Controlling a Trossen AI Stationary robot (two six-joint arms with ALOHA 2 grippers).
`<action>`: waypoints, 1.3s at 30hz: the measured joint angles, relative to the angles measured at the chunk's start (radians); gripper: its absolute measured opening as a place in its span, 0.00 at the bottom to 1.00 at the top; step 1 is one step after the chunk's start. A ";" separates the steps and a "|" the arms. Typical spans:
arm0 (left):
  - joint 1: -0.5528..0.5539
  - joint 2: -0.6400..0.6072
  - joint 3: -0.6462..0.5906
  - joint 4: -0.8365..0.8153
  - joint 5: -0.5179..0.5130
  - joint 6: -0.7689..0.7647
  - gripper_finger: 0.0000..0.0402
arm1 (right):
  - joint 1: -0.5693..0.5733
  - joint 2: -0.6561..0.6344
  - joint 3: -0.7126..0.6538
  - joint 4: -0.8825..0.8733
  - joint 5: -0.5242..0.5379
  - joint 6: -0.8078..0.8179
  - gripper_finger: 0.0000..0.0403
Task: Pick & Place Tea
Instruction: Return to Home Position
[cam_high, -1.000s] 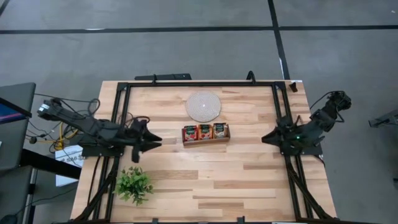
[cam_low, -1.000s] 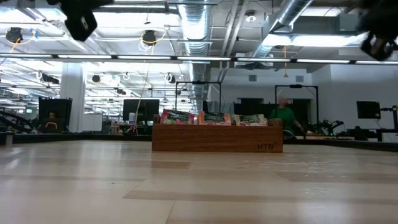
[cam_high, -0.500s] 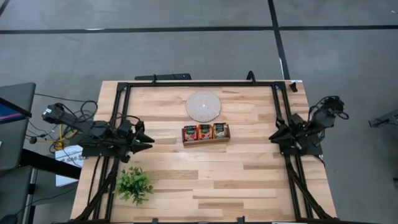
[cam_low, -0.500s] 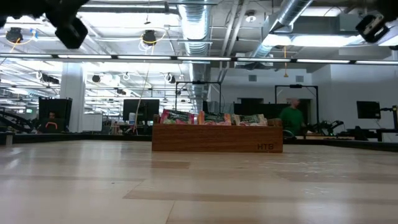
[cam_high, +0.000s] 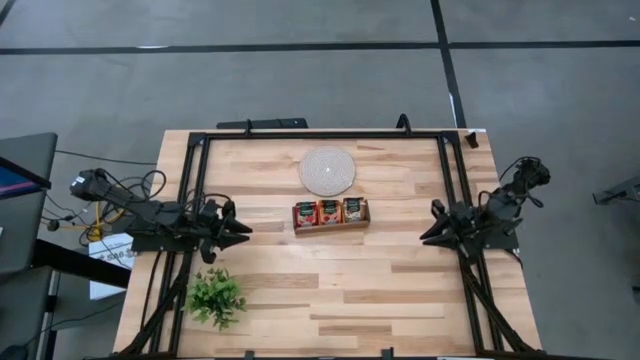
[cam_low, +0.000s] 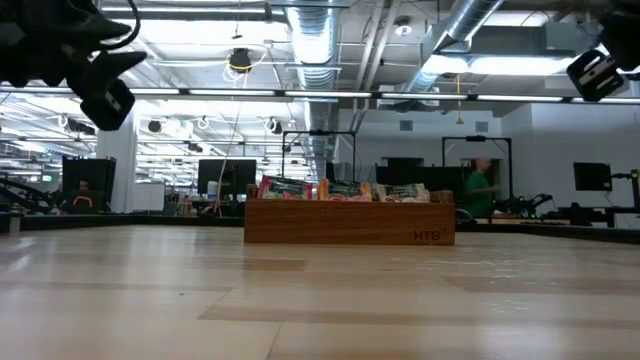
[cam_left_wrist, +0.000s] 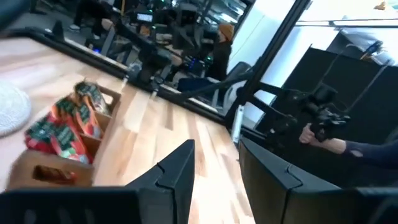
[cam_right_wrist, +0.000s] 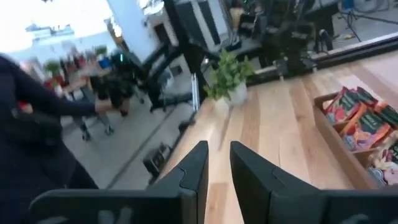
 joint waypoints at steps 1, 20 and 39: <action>0.000 0.000 -0.001 -0.002 -0.010 0.012 0.29 | 0.000 0.000 -0.006 -0.004 -0.008 -0.017 0.15; 0.000 -0.002 -0.004 -0.011 -0.048 0.037 0.29 | -0.178 0.000 -0.156 0.153 -0.137 -0.112 0.15; 0.000 -0.001 -0.005 -0.027 -0.064 0.038 0.29 | -0.511 0.000 -0.157 0.146 -0.483 -0.172 0.15</action>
